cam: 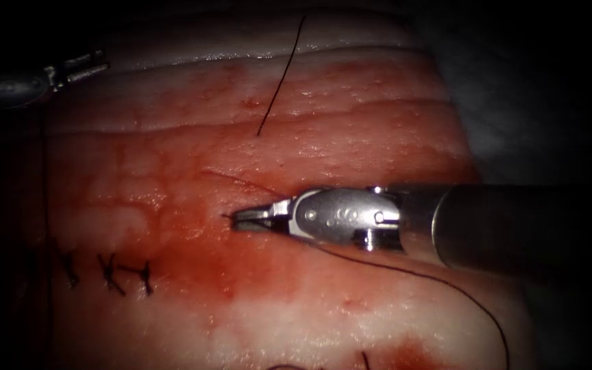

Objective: Wound Closure
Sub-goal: Use the right hand to pull the suture through the skin until only a short tail remains, then adjsut the short suture tail with the right needle driver, then using the left gripper set the needle down.

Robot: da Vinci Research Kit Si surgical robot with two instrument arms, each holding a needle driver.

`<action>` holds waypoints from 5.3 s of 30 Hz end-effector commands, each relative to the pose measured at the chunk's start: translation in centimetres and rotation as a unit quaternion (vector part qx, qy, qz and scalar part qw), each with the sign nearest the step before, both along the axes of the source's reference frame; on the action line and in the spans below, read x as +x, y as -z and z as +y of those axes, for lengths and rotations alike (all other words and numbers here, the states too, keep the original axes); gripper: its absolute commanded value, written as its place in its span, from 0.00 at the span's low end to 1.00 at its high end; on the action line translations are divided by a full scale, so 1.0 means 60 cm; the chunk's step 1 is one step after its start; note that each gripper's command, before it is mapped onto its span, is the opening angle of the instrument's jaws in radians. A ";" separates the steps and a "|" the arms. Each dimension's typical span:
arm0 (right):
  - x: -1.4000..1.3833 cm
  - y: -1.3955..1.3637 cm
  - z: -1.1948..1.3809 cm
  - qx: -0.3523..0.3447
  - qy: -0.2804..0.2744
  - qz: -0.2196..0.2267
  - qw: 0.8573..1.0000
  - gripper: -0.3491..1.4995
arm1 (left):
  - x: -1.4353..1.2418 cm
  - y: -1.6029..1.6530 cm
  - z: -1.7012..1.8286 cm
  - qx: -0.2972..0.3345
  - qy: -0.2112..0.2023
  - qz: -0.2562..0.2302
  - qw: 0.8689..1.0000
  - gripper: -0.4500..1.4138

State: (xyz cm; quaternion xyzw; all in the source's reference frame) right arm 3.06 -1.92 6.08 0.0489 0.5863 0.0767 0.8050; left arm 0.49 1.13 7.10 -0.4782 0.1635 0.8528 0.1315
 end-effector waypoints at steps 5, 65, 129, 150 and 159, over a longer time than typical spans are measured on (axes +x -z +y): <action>-0.0031 0.0060 -0.0059 -0.001 0.008 0.003 1.000 0.00 | -0.0009 -0.0009 0.0006 -0.001 -0.001 -0.002 1.000 0.00; -0.0030 -0.0163 0.0206 0.420 -0.348 -0.039 0.837 0.73 | -0.0040 -0.0021 -0.0007 0.003 -0.016 -0.005 1.000 0.00; -0.0041 -0.0069 0.0312 0.307 -0.345 0.058 0.885 0.83 | -0.0109 -0.0103 -0.0045 0.038 -0.055 0.017 0.998 0.00; -0.0224 0.0024 0.0356 0.278 -0.354 0.058 0.891 0.82 | -0.0155 -0.0164 -0.0060 0.102 -0.011 0.016 0.995 0.77; -0.0231 0.0023 0.0352 0.278 -0.347 0.050 0.895 0.77 | -0.0162 -0.0079 -0.0068 0.104 -0.001 -0.018 0.994 0.63</action>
